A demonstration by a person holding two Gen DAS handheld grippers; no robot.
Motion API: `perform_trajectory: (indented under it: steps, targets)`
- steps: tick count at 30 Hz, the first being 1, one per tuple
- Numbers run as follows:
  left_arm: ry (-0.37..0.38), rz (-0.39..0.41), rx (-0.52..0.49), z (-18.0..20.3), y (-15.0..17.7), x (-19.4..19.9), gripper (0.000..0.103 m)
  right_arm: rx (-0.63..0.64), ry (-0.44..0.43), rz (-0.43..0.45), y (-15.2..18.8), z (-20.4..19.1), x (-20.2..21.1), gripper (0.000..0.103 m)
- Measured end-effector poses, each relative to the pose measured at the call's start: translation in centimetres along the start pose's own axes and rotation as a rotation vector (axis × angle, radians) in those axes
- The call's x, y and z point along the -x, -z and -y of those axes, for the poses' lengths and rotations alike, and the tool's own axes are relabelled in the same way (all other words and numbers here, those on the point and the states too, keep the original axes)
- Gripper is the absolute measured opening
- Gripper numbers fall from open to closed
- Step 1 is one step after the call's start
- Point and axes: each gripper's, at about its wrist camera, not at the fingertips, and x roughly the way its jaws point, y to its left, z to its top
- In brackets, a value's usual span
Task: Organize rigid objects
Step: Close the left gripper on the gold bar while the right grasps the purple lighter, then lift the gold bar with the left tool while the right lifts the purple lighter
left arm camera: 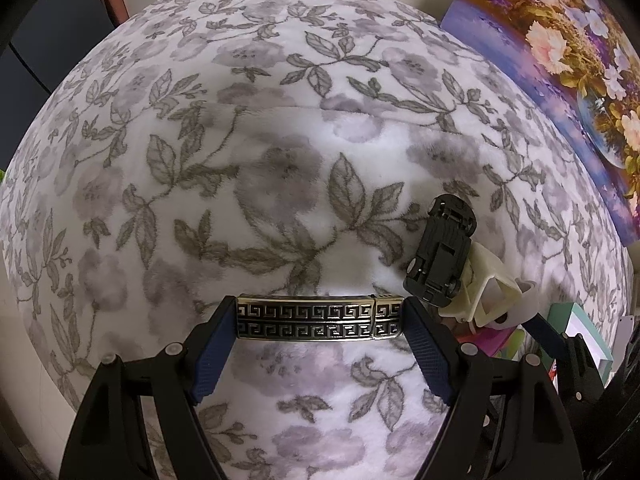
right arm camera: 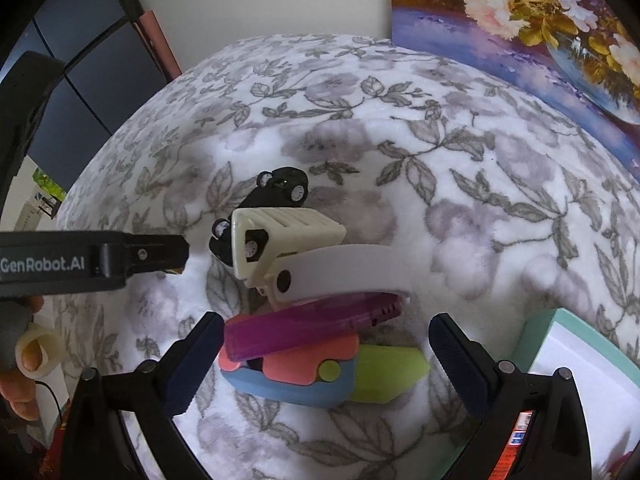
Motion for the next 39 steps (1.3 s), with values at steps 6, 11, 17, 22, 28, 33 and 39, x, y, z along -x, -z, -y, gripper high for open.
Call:
perform_trajectory:
  steps: [6, 11, 17, 22, 28, 33, 39]
  targets:
    - [0.004, 0.002, -0.004, 0.0, 0.0, 0.0, 0.082, -0.004, 0.001, 0.014, 0.0, -0.1, -0.1, 0.092]
    - [0.012, 0.003, -0.014, 0.1, 0.1, 0.0, 0.082, -0.011, -0.020, 0.019, 0.0, -0.1, 0.2, 0.083]
    - [0.017, 0.011, -0.024, 0.0, -0.1, 0.3, 0.082, -0.032, -0.006, 0.010, 0.1, 0.2, 0.5, 0.083]
    - [0.029, 0.018, -0.045, 0.5, 0.2, 0.8, 0.082, -0.081, 0.017, 0.016, 0.4, 0.6, 1.7, 0.083]
    - [0.035, 0.065, -0.078, 1.7, 0.7, 2.7, 0.082, -0.168, 0.056, 0.041, 1.2, 1.3, 4.6, 0.083]
    - [0.032, 0.109, -0.132, 3.3, 1.9, 4.5, 0.082, -0.251, 0.097, 0.095, 2.7, 2.0, 8.6, 0.083]
    - [0.037, 0.139, -0.210, 5.4, 3.6, 6.0, 0.082, -0.419, 0.187, 0.115, 5.4, 4.5, 12.0, 0.083]
